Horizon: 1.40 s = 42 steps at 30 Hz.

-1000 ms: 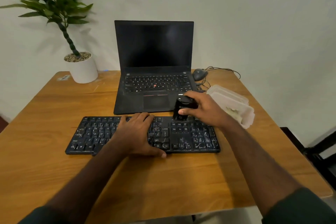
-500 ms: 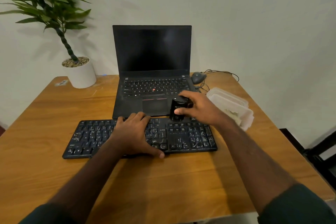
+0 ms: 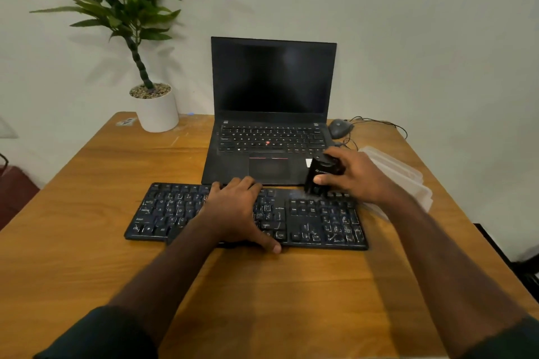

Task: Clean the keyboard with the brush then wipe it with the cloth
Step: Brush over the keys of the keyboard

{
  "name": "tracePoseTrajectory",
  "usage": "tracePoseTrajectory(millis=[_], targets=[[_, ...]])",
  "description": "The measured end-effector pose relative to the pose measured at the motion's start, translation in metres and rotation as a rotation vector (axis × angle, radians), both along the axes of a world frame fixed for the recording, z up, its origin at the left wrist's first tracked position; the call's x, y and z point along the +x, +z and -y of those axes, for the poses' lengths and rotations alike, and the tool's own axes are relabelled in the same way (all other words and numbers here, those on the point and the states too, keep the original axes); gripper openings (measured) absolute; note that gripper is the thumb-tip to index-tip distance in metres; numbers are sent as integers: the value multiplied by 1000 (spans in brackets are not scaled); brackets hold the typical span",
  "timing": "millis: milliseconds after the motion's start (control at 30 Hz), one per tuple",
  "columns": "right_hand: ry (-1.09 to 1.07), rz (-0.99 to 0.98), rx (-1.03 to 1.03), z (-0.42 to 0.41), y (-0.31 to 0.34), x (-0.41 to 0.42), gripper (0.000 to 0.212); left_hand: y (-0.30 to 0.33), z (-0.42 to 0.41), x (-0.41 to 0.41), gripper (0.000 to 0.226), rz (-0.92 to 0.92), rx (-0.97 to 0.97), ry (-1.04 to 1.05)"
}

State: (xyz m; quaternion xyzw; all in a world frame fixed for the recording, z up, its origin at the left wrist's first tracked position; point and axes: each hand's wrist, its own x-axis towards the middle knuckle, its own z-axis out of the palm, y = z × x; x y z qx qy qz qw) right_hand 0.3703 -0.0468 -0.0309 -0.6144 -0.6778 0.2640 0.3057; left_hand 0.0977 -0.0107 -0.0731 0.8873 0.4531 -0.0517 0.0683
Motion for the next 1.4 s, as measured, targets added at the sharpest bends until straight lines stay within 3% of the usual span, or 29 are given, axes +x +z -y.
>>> tracePoseTrajectory(millis=[100,333,567,733,1000,1200,1400], targets=[[-23,-123,3,-5,-14,-23,29,-2,1,0,145,10,6,4],[-114,-50,212,-21,-23,-60,32,0,3,-1,143,26,-12,11],[-29,-48,37,-5,-9,-14,25,-1,3,1,143,34,-25,18],[30,-78,11,-17,-15,-39,28,1,4,3,143,34,-38,32],[-158,-73,213,-20,-19,-63,29,2,10,0,141,53,-38,42],[-144,18,116,-18,-19,-68,29,1,9,1,141,54,-30,46],[-336,18,226,-28,-34,-103,33,-3,13,0,140,75,17,44]])
